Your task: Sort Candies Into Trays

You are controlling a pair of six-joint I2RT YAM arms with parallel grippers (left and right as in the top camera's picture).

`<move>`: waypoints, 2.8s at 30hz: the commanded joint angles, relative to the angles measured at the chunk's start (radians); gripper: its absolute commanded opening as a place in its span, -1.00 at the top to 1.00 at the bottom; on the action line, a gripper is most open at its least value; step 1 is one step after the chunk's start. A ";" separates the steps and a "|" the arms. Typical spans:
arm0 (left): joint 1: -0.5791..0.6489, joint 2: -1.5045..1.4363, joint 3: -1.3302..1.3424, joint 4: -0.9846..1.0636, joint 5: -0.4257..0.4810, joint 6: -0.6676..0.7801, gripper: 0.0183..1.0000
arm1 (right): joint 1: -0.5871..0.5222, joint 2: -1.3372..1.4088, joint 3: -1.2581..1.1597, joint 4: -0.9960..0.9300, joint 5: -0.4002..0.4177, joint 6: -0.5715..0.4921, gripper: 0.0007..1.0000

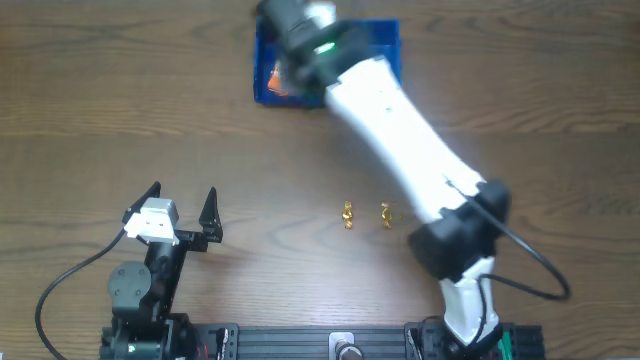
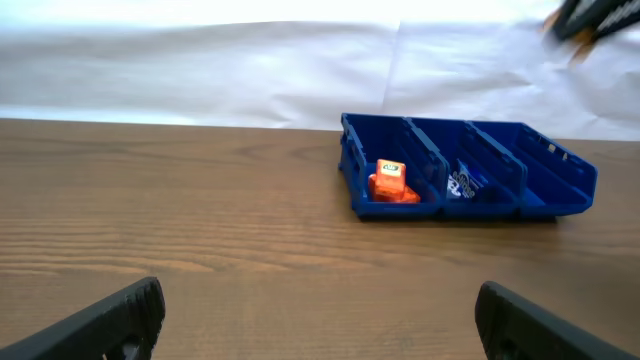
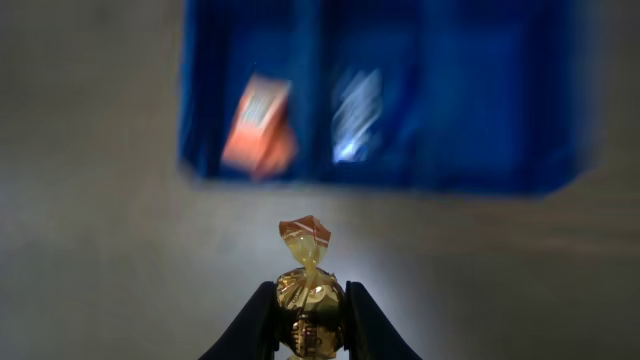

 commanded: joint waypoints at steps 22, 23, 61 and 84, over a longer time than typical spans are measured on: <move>0.004 -0.006 -0.020 -0.032 0.018 0.003 -1.00 | -0.269 0.284 -0.008 0.241 0.043 -0.193 0.65; 0.004 -0.006 -0.020 -0.033 0.018 0.003 -1.00 | -0.268 0.291 -0.008 0.243 0.044 -0.193 0.65; 0.004 -0.006 -0.020 -0.033 0.018 0.003 -1.00 | 0.051 -0.309 -0.975 0.253 -0.230 0.031 -0.41; 0.004 -0.006 -0.020 -0.032 0.018 0.003 -0.99 | 0.082 -0.245 -1.134 0.361 -0.266 0.113 -0.34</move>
